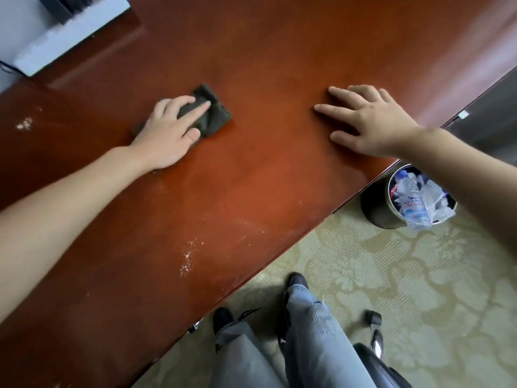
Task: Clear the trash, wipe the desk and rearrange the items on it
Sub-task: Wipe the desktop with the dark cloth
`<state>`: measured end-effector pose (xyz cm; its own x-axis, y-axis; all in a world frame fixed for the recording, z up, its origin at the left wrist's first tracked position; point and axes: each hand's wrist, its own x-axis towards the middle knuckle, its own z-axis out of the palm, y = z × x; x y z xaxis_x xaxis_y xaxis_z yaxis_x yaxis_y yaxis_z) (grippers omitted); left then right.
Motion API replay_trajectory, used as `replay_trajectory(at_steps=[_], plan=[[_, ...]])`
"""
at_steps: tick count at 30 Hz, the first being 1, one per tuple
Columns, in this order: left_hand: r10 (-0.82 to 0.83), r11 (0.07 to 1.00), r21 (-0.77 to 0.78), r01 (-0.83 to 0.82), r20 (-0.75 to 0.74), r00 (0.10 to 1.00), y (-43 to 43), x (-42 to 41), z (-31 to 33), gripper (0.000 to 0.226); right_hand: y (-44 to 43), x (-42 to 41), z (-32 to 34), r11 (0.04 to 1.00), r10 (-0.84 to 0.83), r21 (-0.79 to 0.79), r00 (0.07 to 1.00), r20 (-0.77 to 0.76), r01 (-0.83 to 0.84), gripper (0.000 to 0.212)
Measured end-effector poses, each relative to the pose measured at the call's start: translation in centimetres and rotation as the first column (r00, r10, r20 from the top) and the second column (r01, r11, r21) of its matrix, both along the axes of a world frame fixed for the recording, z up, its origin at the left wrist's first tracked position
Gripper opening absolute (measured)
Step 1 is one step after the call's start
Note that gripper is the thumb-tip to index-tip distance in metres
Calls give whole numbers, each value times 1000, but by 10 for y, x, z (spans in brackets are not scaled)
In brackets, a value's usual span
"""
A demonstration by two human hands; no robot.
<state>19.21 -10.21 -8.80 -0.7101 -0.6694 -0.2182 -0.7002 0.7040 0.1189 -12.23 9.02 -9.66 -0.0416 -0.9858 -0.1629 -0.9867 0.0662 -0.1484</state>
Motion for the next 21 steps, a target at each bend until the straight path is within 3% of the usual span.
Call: replay_trajectory(at_steps=[2, 4, 8, 11, 14, 17, 21], plan=[[-14, 1000, 9, 14, -28, 1000, 15, -11, 0, 52, 1, 5, -1, 1000, -25, -10, 1000, 1, 25, 73], [-180, 984, 4, 180, -56, 982, 55, -28, -4, 50, 4, 10, -2, 999, -49, -16, 999, 15, 49, 72], [-568, 823, -62, 564, -87, 819, 154, -61, -13, 58, 10, 23, 2, 992, -119, -24, 992, 30, 120, 65], [-654, 757, -28, 653, -50, 755, 182, -57, -11, 58, 13, 33, 3, 982, -190, 3, 982, -20, 190, 49], [-736, 677, -55, 734, -62, 675, 169, -17, -12, 55, 13, 48, 7, 972, -234, -15, 971, -44, 234, 49], [-651, 759, -62, 648, -44, 758, 122, 31, -9, 57, 9, 73, 10, 966, -251, -54, 968, 17, 252, 49], [-229, 971, -71, 227, -26, 973, 26, 81, 1, 50, -3, 104, 5, 970, -243, -31, 970, 15, 243, 47]])
